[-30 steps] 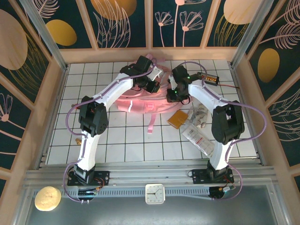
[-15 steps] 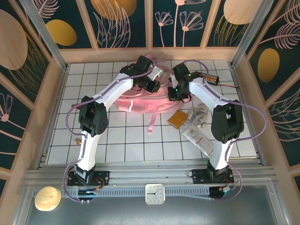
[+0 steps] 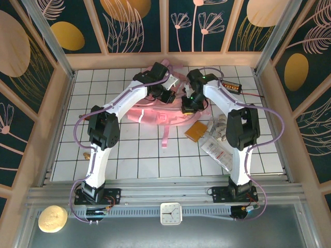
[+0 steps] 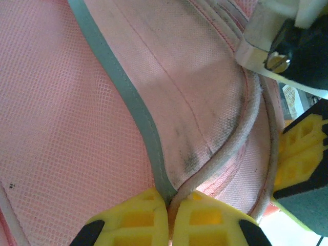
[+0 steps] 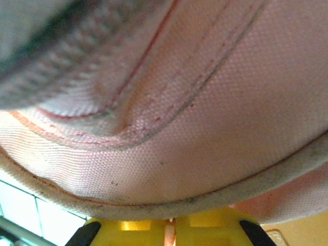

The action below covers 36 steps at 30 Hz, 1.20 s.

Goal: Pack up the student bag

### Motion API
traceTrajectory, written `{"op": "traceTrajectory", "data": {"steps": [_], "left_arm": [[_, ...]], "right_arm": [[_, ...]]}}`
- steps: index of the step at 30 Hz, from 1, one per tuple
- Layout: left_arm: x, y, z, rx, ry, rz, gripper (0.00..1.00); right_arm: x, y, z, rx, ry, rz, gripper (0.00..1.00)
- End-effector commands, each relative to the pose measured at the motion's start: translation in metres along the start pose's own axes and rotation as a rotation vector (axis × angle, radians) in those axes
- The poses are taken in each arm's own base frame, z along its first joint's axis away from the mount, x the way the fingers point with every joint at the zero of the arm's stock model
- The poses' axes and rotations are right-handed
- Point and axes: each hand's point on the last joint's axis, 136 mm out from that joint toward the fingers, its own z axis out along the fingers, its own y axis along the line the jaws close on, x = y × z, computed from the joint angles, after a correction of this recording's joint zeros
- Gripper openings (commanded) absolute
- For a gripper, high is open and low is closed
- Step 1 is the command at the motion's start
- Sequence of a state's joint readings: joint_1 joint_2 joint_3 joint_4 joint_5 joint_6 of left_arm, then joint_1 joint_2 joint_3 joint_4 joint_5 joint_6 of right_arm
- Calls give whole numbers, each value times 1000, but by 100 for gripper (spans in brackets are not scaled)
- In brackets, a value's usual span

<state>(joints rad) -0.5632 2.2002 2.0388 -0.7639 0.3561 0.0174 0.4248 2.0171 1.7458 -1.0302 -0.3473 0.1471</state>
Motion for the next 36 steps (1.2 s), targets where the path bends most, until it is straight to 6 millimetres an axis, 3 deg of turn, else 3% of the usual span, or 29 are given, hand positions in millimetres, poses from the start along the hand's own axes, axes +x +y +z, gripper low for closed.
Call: {"op": "traceTrajectory", "data": {"steps": [1,6,11,14,16,20,24,28,36], "left_arm": [[-48,-50,-11,129,-169,50,0],[-48,-57,-9,142,-167,53,0],[-48,-59,-10,143,-169,55,0],[-48,-58,-11,147,-170,57,0],[-47,-59,-11,153,-169,59,0],[-45,-60,-9,160,-164,61,0],[-42,-60,-9,159,-158,63,0],[-39,-58,-8,151,-149,63,0],[-37,-53,-7,119,-141,67,0]], "right_arm": [[15,72,3,-257,74,-17,11],[0,78,-3,-279,-3,35,13],[3,72,2,-264,-9,67,13],[3,65,3,-227,-22,67,25],[0,59,2,-200,-48,67,28],[-5,51,2,-171,-83,68,25],[-5,46,5,-162,-82,82,13],[2,47,-2,-129,-76,82,11],[29,69,-19,-202,-6,86,11]]}}
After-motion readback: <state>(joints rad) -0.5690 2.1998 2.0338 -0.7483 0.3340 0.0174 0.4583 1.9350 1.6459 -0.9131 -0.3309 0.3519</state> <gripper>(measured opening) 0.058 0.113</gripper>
